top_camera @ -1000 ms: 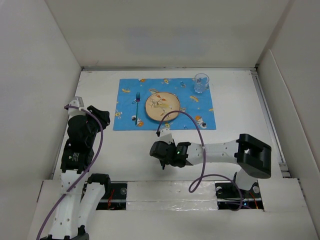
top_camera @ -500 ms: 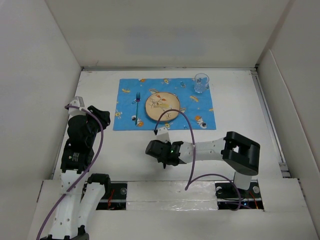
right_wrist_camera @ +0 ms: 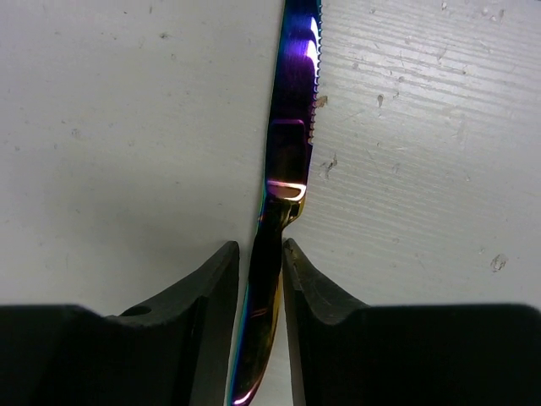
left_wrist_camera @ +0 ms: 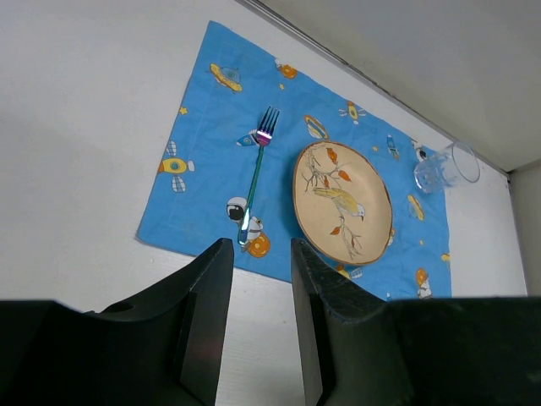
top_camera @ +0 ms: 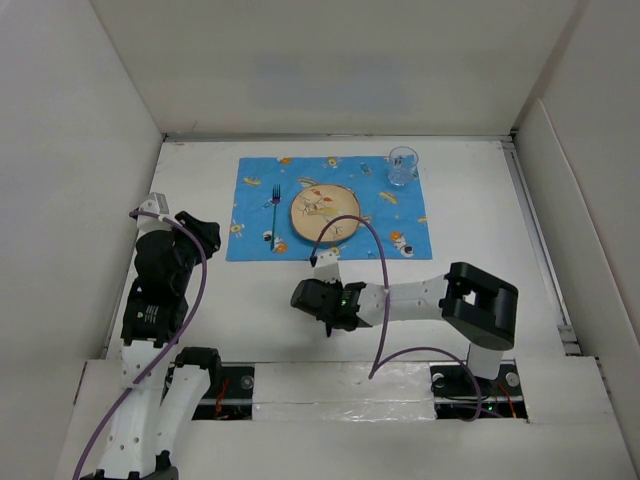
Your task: Set the dinner table for one person
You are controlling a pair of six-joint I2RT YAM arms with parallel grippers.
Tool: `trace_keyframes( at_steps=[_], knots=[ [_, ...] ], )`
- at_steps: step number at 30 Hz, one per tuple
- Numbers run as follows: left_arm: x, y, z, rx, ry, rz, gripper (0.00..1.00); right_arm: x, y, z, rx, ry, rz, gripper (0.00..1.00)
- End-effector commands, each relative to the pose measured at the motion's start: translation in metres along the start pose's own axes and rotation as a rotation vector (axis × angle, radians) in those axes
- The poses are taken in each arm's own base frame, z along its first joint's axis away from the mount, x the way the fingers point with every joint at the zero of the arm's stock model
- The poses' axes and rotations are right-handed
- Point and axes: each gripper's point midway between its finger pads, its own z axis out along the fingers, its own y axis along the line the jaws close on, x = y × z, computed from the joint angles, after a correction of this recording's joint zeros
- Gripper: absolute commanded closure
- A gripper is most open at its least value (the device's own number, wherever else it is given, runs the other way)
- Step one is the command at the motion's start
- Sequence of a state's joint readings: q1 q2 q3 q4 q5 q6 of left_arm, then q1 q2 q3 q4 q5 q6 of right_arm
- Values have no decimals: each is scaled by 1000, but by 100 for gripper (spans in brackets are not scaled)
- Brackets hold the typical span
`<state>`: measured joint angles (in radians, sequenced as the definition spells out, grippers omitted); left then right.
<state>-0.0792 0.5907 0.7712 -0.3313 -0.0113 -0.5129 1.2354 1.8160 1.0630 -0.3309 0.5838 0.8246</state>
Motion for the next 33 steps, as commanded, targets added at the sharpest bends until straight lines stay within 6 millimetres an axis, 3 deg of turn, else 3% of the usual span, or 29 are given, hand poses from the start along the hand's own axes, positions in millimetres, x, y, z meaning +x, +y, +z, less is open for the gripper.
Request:
trace_keyframes(
  at_steps=[1, 4, 10, 14, 25, 29, 31, 32, 33],
  knots=[
    [-22, -15, -7, 51, -66, 10, 69, 33, -31, 19, 114, 77, -41, 68],
    [-21, -15, -7, 50, -65, 8, 69, 33, -34, 18, 124, 81, -46, 74],
    [-23, -15, -8, 50, -73, 9, 69, 32, -41, 10, 125, 74, -23, 98],
    [-22, -16, -7, 52, -67, 8, 69, 24, -41, -16, 120, 23, -11, 100],
    [-22, -16, -7, 56, -65, 10, 69, -33, -34, -88, -13, -103, 94, 100],
    [-22, -16, -5, 53, -63, 11, 69, -60, -40, -100, -40, -144, 111, 100],
    [-20, -15, -6, 54, -63, 11, 69, -86, -52, -99, -28, -180, 105, 100],
    [-22, -16, -6, 57, -68, 11, 69, -90, -52, -101, -29, -191, 111, 100],
    [-22, -16, -6, 57, -68, 11, 69, -103, -65, -97, -4, -208, 107, 100]
  ],
)
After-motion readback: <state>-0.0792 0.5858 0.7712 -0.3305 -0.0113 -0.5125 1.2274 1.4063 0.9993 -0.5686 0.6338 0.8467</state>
